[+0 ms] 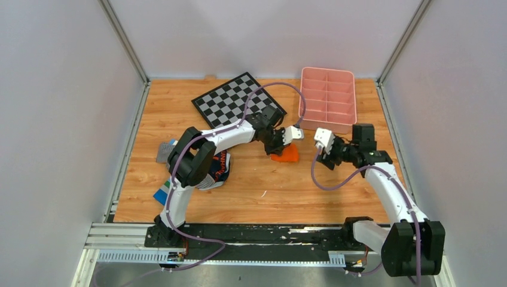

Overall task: Roll the underwear
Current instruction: Roll the underwear to the center of the board, then pick up the underwear from the center of the board.

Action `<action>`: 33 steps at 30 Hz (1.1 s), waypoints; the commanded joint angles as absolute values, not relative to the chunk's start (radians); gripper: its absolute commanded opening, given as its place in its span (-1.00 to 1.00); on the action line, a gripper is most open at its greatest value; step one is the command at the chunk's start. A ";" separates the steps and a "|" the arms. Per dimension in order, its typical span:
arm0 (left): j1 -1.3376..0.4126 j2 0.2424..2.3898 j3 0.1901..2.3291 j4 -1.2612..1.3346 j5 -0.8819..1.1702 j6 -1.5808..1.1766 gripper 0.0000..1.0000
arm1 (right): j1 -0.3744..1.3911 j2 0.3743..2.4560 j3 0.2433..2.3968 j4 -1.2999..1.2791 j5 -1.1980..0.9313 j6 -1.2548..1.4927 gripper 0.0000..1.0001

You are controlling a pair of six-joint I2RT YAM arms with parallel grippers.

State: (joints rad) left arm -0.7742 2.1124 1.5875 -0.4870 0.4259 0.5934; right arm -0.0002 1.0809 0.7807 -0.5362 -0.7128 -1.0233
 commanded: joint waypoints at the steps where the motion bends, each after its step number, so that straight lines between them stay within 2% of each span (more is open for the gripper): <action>1: -0.747 2.192 1.601 -0.609 0.494 0.504 -0.99 | 0.143 1.075 0.686 -0.479 -0.617 -1.274 0.21; 8: -0.746 2.213 1.625 -0.617 0.507 0.484 -0.99 | 0.368 1.187 0.715 -0.422 -0.509 -1.369 0.28; 15: -0.746 2.243 1.655 -0.645 0.514 0.484 -1.00 | 0.504 1.308 0.716 -0.269 -0.386 -1.422 0.37; 23: -0.742 2.257 1.700 -0.696 0.549 0.489 -1.00 | 0.551 1.382 0.681 -0.075 -0.293 -1.420 0.40; 33: -0.740 2.260 1.722 -0.713 0.554 0.498 -1.00 | 0.553 1.526 0.698 -0.095 -0.318 -1.500 0.39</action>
